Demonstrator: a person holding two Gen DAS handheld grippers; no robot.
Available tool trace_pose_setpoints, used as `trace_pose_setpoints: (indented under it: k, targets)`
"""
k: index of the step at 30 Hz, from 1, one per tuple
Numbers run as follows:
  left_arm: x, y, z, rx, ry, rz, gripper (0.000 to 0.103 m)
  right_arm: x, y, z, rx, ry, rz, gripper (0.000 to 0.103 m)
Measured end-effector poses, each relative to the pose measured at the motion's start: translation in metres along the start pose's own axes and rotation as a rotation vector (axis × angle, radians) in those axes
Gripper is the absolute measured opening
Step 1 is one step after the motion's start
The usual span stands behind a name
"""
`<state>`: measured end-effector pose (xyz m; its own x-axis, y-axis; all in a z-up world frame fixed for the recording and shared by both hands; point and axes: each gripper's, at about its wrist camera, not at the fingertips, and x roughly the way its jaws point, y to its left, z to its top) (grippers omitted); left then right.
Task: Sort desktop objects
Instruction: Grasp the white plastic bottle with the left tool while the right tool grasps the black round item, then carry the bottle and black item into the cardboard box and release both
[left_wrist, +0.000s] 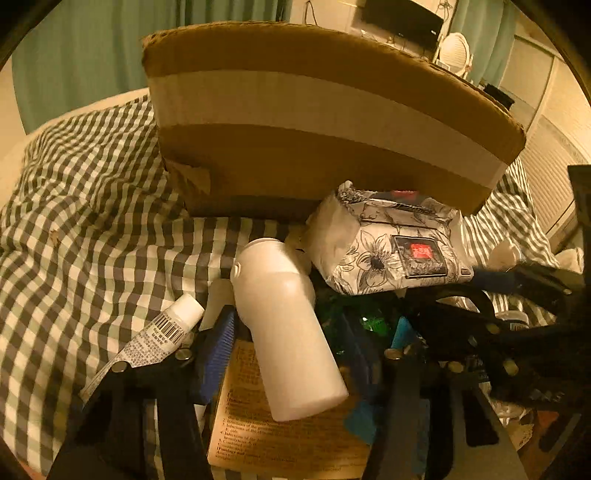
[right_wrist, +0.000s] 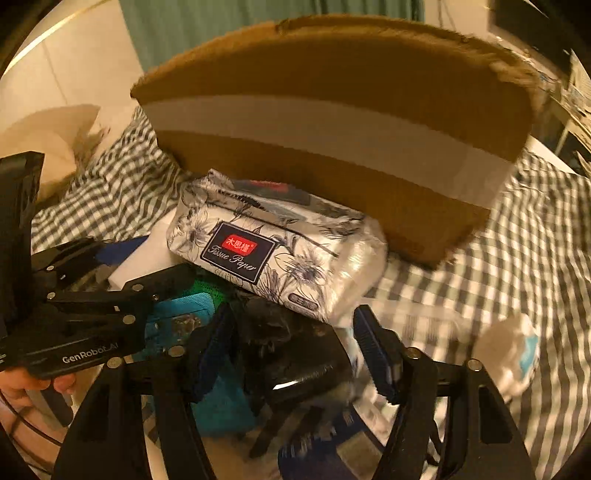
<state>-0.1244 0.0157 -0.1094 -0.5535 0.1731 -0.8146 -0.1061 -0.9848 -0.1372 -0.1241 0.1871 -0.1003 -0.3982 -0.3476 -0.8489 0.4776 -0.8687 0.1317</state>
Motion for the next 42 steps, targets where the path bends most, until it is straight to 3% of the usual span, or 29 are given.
trace_pose_setpoints:
  k: [4,8,10,11,14,25,42]
  targets:
    - [-0.001,0.007,0.001,-0.017,-0.001,-0.003,0.043,-0.003,-0.003,-0.009,0.009,0.004,0.0,0.045]
    - [-0.008,0.009,-0.002,-0.036,-0.006,-0.015,0.043,-0.019,-0.009,-0.019,0.034,-0.023,-0.017,0.044]
    - [-0.014,0.008,-0.006,-0.033,-0.01,-0.016,0.043,-0.031,-0.014,-0.025,0.063,-0.046,-0.017,0.034]
    - [-0.017,0.007,-0.007,-0.031,-0.012,-0.016,0.043,-0.035,-0.016,-0.027,0.077,-0.053,-0.016,0.014]
    - [-0.029,0.007,-0.012,-0.026,-0.026,-0.015,0.043,-0.044,-0.02,-0.034,0.108,-0.058,-0.023,0.01]
    - [-0.079,0.012,-0.024,-0.041,-0.092,-0.015,0.043,-0.071,0.002,-0.05,0.169,-0.129,-0.031,0.009]
    - [-0.144,-0.017,0.013,0.017,-0.271,-0.035,0.043,-0.146,0.028,-0.03,0.122,-0.268,-0.066,0.009]
